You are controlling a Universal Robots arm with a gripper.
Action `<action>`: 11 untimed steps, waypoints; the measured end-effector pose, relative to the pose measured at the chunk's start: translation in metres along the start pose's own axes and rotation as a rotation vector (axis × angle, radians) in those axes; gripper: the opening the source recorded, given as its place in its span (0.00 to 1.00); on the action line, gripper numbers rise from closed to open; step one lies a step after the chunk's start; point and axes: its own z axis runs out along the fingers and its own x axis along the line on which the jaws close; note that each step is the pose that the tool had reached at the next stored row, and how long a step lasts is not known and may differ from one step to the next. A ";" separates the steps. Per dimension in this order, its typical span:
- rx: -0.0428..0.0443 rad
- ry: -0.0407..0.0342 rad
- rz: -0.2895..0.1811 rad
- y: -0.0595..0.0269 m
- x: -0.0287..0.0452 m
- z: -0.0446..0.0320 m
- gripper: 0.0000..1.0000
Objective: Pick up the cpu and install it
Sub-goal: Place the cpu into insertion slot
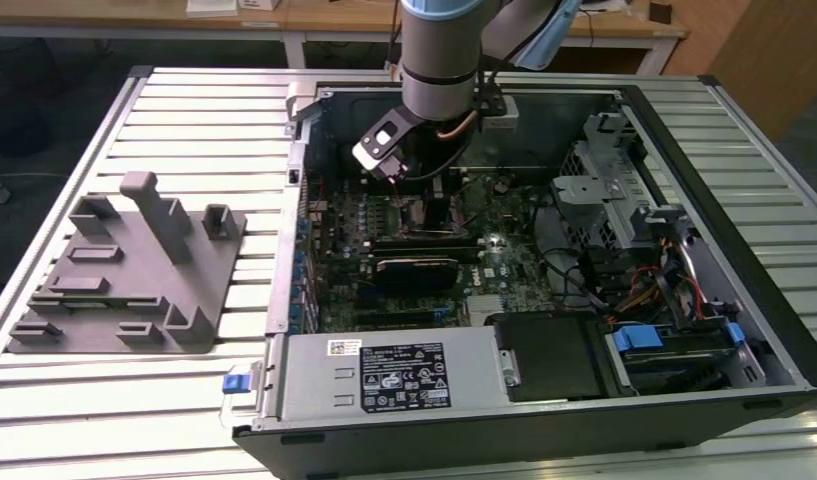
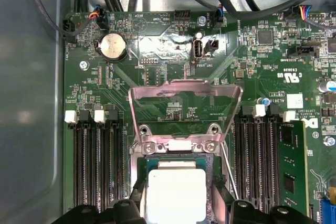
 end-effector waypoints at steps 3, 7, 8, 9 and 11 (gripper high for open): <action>-0.0003 0.0005 0.000 0.0000 0.0001 0.0001 0.60; -0.0002 0.0004 0.000 0.0000 0.0001 -0.0001 0.60; -0.0001 0.0002 0.000 0.0000 0.0000 -0.0002 0.59; -0.0001 0.0002 0.000 0.0000 0.0000 -0.0002 0.53; -0.0002 0.0004 0.000 0.0000 0.0001 -0.0002 0.53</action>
